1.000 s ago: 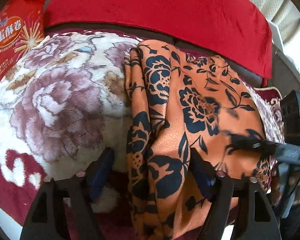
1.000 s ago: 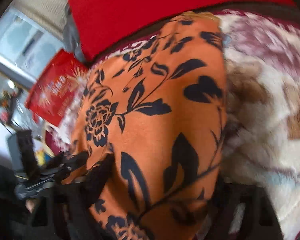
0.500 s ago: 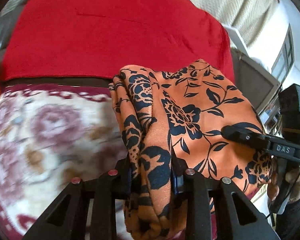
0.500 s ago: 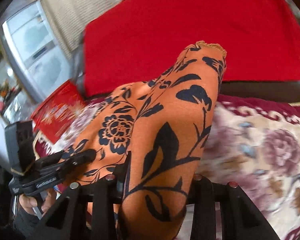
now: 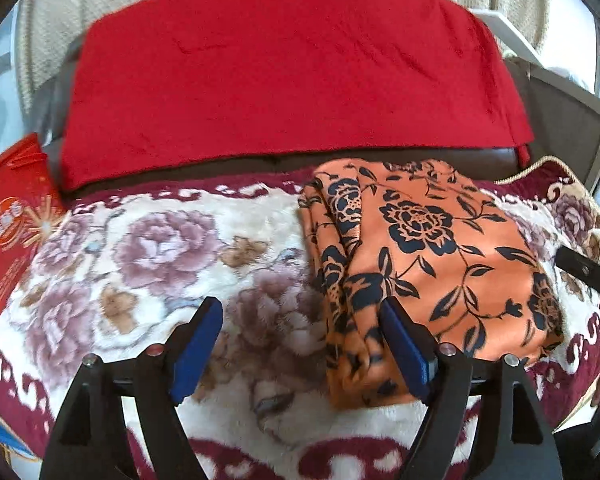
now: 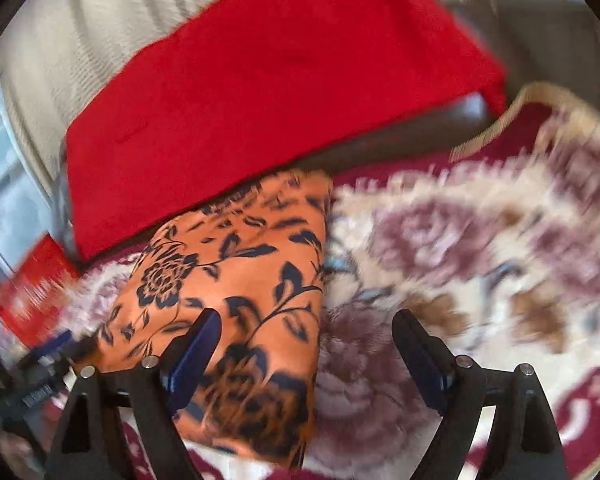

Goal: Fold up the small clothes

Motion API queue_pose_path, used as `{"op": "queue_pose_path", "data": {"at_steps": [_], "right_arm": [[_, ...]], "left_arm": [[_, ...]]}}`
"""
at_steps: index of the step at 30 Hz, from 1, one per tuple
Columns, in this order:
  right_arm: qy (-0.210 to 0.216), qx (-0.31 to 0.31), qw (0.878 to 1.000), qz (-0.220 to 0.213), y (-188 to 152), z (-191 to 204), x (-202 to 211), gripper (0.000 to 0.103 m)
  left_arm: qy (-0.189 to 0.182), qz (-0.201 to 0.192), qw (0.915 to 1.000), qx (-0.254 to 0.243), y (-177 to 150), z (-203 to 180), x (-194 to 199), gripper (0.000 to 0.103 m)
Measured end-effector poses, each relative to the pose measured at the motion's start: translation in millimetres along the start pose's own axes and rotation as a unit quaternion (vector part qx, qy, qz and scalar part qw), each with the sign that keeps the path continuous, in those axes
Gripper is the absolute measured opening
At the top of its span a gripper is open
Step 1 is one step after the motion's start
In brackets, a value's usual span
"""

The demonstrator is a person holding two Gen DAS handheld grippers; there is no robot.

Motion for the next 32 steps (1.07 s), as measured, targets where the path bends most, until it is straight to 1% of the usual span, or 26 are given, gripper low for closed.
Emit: {"op": "queue_pose_path", "data": {"at_steps": [2,4,6,8,9,12,20,27,32], "right_arm": [[-0.024,0.050,0.998,-0.038,-13.6,19.1,30.6,0.101],[-0.031,0.060,0.997,-0.045,-21.2,29.9,43.4,0.103],[-0.019,0.070,0.997,-0.039,-33.4,39.6,52.6,0.103],[-0.030,0.080,0.996,-0.019,-44.8,48.6,54.0,0.103],[-0.028,0.082,0.996,-0.014,-48.3,50.6,57.4,0.103],[-0.034,0.085,0.996,-0.015,-53.7,52.5,70.2,0.103],[-0.047,0.088,0.995,-0.023,-44.2,52.3,79.3,0.103],[-0.050,0.090,0.995,-0.020,-40.8,52.9,76.5,0.103],[-0.050,0.089,0.995,-0.019,-40.4,54.7,73.6,0.103]], "left_arm": [[0.014,-0.003,0.9999,0.002,-8.0,0.9,16.2,0.086],[0.024,-0.005,0.9997,-0.003,-10.3,2.8,23.2,0.087],[0.034,-0.007,0.9994,-0.002,-12.7,1.2,28.6,0.091],[0.034,-0.001,0.9994,0.008,-16.7,0.0,32.7,0.092],[0.033,0.001,0.9993,0.014,-18.3,0.8,36.3,0.092],[0.027,-0.002,0.9993,0.026,-19.7,0.4,44.7,0.092],[0.019,-0.030,0.9993,0.007,-10.4,-14.9,70.4,0.092],[0.004,-0.031,0.9994,-0.012,-7.1,-25.0,70.2,0.093],[0.005,-0.044,0.9988,-0.021,-4.5,-27.7,71.5,0.093]]}}
Point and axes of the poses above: each gripper's, at about its wrist camera, not at the fingertips, and x roughly against the way its jaws point, z to its left, y to its top, the point moved 3 cm from there along -x, roughly the way its jaws point, and after that the axes turned 8 degrees about -x, right-handed, at the moved point
